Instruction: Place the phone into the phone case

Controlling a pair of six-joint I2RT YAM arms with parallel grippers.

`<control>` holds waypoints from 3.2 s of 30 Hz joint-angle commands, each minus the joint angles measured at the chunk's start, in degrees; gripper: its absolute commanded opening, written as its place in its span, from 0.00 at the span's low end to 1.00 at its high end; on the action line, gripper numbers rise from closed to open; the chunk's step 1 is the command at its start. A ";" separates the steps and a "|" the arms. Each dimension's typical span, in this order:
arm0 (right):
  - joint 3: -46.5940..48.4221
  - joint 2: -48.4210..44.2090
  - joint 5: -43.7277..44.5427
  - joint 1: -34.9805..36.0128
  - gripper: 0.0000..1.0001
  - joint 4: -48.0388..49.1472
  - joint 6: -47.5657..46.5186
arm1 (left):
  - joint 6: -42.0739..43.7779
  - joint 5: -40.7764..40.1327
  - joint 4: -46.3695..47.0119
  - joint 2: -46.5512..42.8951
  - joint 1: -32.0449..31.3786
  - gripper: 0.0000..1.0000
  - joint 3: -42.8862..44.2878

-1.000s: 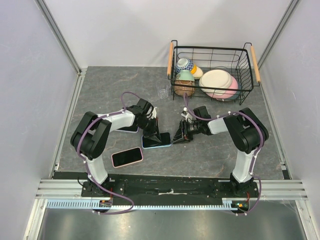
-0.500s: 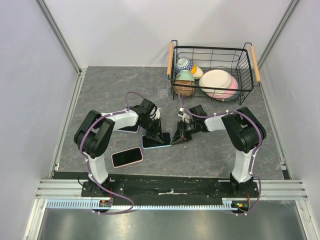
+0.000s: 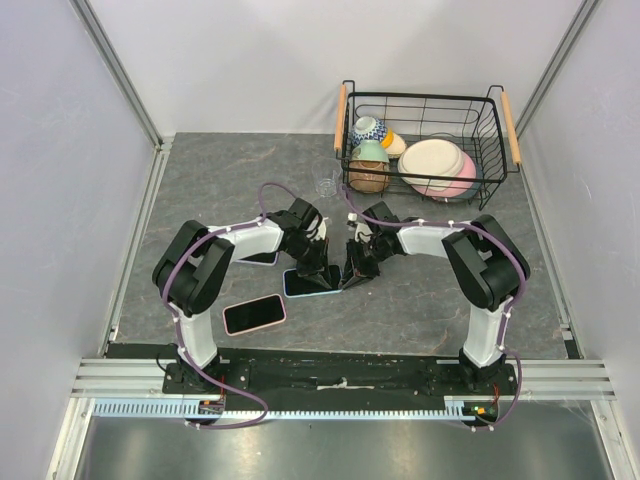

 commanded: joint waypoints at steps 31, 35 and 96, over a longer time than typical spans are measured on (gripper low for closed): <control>-4.93 3.03 -3.50 -8.31 0.57 14.12 -0.25 | -0.80 3.26 7.78 -0.06 6.48 0.02 -5.61; -4.14 5.40 -4.56 -8.31 0.47 14.12 -0.43 | -1.50 5.03 8.93 0.82 7.37 0.02 -5.52; 12.65 15.42 26.37 2.94 0.30 -11.37 -10.00 | -0.27 -3.05 3.92 9.61 6.75 0.02 2.56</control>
